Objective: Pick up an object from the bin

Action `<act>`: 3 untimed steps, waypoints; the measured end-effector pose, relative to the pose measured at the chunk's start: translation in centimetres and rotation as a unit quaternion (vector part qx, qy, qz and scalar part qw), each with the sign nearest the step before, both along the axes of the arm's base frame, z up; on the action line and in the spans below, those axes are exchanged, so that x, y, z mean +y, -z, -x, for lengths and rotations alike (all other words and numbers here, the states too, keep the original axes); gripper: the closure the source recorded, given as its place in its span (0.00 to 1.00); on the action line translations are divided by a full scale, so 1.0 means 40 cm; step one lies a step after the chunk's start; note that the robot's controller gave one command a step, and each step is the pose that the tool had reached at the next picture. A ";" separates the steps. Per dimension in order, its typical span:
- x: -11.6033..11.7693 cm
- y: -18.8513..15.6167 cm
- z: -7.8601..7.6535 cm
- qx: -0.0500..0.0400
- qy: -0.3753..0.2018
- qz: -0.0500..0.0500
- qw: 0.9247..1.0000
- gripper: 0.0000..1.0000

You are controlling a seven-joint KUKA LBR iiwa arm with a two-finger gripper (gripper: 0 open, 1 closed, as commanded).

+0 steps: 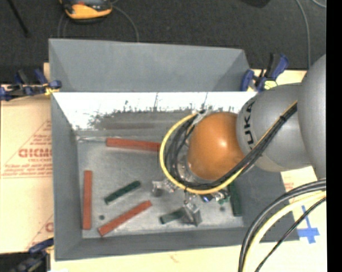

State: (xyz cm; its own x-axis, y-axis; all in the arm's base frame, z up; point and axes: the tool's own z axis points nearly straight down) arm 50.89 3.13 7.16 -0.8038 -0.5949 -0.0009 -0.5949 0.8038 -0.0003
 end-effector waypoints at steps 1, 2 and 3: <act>0.002 0.002 -0.015 -0.002 -0.065 0.000 0.998 1.00; 0.002 0.002 -0.015 -0.002 -0.065 0.000 0.998 1.00; 0.002 -0.008 -0.011 0.001 -0.065 0.000 0.998 1.00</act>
Offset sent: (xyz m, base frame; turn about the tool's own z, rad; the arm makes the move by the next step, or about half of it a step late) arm 0.0000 0.0000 0.0000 0.0000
